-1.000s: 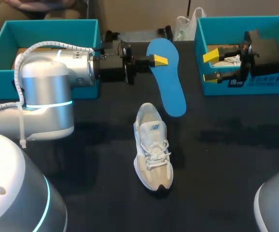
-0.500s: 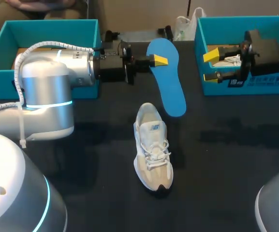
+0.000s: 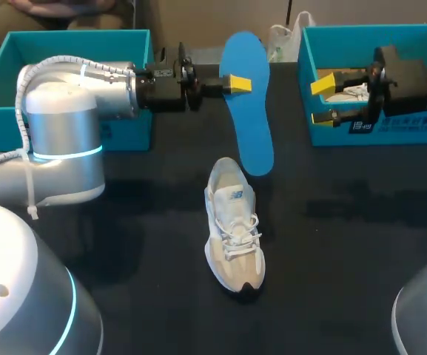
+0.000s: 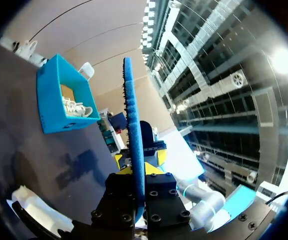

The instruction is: Take the shoe out of the shoebox, open the shoe tongue, remove and reinsert the insole, then place the shoe into the shoebox

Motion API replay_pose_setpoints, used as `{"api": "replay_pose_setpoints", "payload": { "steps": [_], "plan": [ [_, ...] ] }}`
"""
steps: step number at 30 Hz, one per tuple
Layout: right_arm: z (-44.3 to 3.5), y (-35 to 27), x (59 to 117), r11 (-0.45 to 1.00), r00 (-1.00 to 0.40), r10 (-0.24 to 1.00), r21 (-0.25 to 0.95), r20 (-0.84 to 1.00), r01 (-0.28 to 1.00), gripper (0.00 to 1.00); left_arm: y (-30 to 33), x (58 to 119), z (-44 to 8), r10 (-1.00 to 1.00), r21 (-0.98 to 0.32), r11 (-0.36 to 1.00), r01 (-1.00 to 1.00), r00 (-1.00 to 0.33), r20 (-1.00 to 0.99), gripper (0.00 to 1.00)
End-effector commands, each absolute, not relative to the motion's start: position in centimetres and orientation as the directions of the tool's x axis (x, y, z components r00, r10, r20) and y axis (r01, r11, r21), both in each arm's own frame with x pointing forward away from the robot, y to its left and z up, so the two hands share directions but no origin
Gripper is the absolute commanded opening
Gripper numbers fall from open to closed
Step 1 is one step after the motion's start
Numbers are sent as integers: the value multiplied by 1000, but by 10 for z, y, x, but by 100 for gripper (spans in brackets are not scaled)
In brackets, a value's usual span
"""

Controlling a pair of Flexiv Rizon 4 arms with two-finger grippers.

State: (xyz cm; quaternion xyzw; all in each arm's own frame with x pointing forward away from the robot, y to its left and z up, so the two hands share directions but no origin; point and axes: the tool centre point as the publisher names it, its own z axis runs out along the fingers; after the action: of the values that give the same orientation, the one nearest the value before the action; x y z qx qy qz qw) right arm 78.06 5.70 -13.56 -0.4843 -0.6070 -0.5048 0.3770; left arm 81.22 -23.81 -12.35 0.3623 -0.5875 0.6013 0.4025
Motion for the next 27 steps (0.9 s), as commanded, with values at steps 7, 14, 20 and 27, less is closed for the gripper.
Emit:
{"api": "replay_pose_setpoints", "payload": {
  "steps": [7,14,20,27],
  "plan": [
    [-136,58,781,21,-247,208,248,946,969,100,-235,814,-114,-32,-916,-66,-395,-917,398,0],
    [-136,58,781,21,-247,208,248,946,969,100,-235,825,-113,-95,-996,-33,87,-992,-83,0],
    [-136,58,781,21,-247,208,248,946,969,100,-236,833,-115,-83,-926,-22,376,-924,-373,0],
    [-136,58,781,21,-247,208,248,946,969,100,-237,839,-119,-54,-826,-30,562,-826,-561,0]
  ]
}}
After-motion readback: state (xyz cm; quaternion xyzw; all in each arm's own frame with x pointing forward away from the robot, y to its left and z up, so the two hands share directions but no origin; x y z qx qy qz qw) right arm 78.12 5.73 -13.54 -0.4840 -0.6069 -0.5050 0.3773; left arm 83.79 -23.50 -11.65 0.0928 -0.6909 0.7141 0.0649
